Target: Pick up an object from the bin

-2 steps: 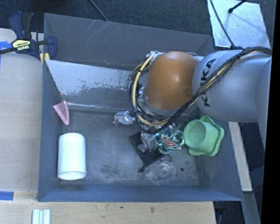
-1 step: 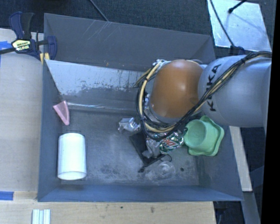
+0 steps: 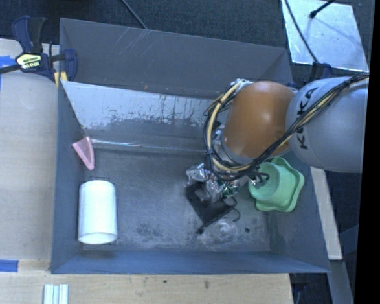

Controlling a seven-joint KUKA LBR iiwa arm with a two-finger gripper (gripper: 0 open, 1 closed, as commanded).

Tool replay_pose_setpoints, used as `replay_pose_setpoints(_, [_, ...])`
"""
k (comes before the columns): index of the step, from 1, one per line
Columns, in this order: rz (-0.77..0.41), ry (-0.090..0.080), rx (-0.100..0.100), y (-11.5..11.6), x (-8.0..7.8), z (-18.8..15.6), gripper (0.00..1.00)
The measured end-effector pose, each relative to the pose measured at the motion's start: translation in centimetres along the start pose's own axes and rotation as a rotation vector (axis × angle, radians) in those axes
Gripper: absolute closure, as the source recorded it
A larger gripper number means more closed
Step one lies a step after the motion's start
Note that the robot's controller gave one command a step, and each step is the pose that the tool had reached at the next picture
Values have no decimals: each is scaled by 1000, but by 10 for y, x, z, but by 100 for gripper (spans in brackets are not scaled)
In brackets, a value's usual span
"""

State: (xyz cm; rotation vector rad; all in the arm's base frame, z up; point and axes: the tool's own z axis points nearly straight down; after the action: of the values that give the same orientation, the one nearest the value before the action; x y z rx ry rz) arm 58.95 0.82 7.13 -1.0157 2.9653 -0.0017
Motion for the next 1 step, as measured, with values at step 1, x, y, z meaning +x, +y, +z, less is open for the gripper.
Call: replay_pose_setpoints(1, [0,0,0,0,0,0,100])
